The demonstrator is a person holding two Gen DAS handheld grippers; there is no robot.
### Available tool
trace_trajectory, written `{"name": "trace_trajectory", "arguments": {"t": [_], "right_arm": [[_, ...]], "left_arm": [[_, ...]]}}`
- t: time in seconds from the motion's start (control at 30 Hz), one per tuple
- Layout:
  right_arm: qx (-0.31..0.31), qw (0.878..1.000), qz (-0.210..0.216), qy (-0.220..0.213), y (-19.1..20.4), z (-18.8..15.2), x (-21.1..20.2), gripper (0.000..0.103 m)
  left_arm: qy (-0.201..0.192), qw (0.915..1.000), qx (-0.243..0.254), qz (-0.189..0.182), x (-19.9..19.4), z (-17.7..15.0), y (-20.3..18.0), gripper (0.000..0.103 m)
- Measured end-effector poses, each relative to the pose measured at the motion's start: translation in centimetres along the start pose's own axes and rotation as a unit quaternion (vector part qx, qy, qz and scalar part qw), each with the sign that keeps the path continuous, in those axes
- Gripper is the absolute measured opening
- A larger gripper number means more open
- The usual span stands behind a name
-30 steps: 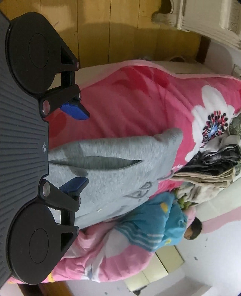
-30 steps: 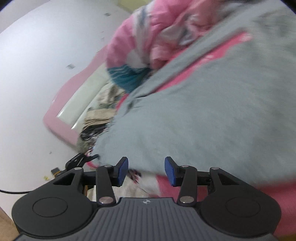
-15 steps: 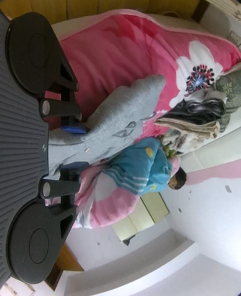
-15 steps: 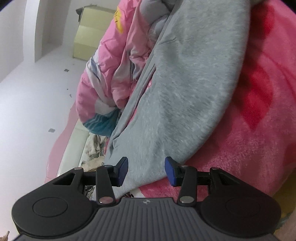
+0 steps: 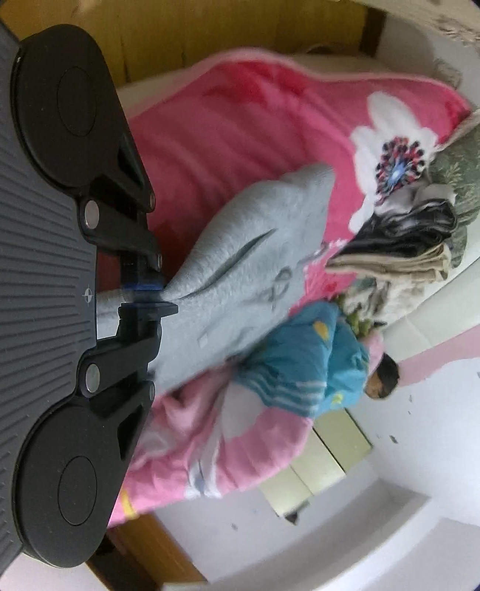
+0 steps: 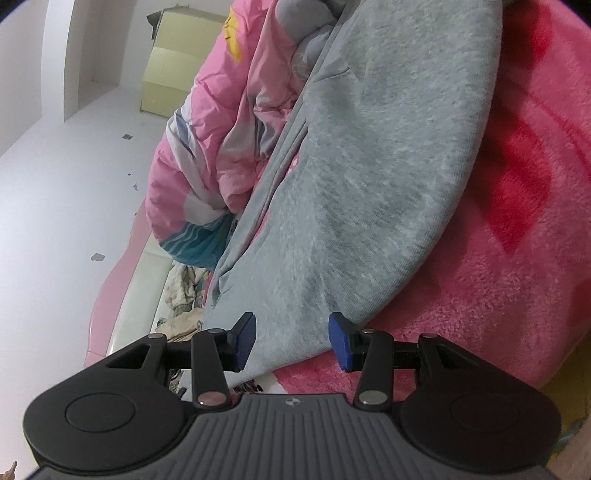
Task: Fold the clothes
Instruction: 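Grasp the sweatpants fabric with the left tool and fold it over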
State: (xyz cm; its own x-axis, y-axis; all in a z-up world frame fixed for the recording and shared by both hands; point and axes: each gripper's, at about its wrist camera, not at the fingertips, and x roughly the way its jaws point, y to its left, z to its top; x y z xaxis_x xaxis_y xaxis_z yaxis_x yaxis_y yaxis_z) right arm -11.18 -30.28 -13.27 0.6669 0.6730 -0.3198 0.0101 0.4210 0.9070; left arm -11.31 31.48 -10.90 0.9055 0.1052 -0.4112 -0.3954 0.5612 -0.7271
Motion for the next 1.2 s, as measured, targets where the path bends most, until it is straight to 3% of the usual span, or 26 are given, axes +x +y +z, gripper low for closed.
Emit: {"name": "trace_trajectory", "arguments": {"t": [0.07,0.17,0.2,0.23,0.3,0.33,0.5,0.63,0.8,0.87,1.03,1.1,1.2], "right_arm": [[0.004,1.000,0.000,0.000,-0.2,0.1,0.2,0.046],[0.003,1.000,-0.002,0.003,-0.1,0.2,0.2,0.046],[0.001,1.000,-0.004,0.003,0.0,0.2,0.2,0.046],[-0.002,1.000,-0.005,0.004,0.0,0.3,0.2,0.046],[-0.002,1.000,-0.006,0.004,0.1,0.3,0.3,0.046],[-0.002,1.000,-0.006,0.004,0.1,0.4,0.3,0.046],[-0.003,1.000,-0.009,0.003,0.2,0.4,0.5,0.046],[-0.004,1.000,-0.013,0.002,0.3,0.4,0.5,0.046],[-0.010,1.000,-0.022,0.003,0.7,0.6,0.7,0.046],[-0.012,1.000,-0.023,0.003,0.7,0.6,0.8,0.046],[-0.014,1.000,-0.025,0.004,0.7,0.6,0.7,0.046],[-0.034,0.999,-0.039,0.010,1.3,0.5,0.4,0.046],[-0.080,0.994,-0.067,0.023,2.5,0.3,-0.2,0.047]], "left_arm": [[0.042,0.9985,-0.026,0.022,1.5,-0.4,1.8,0.004],[0.037,0.9959,-0.082,0.004,1.8,-0.3,3.9,0.013],[0.027,0.9958,-0.087,0.005,1.8,0.2,4.1,0.022],[0.016,0.9956,-0.092,0.005,1.8,0.6,4.2,0.039],[-0.005,0.9948,-0.102,0.006,1.8,1.5,4.5,0.058],[-0.015,0.9944,-0.104,0.011,2.1,2.0,4.5,0.059],[-0.055,0.9912,-0.111,0.048,4.0,5.4,5.1,0.056],[-0.075,0.9936,-0.047,0.070,4.4,7.5,3.8,0.018],[-0.131,0.9898,0.050,0.026,2.6,9.3,-0.6,0.014],[-0.145,0.9873,0.060,0.026,2.6,9.6,-1.2,0.014],[-0.061,0.9911,0.023,0.116,5.2,8.1,3.1,0.023],[-0.064,0.9901,0.019,0.123,4.1,7.2,4.0,0.028],[-0.078,0.9886,0.016,0.128,1.8,5.6,5.1,0.029]]}}
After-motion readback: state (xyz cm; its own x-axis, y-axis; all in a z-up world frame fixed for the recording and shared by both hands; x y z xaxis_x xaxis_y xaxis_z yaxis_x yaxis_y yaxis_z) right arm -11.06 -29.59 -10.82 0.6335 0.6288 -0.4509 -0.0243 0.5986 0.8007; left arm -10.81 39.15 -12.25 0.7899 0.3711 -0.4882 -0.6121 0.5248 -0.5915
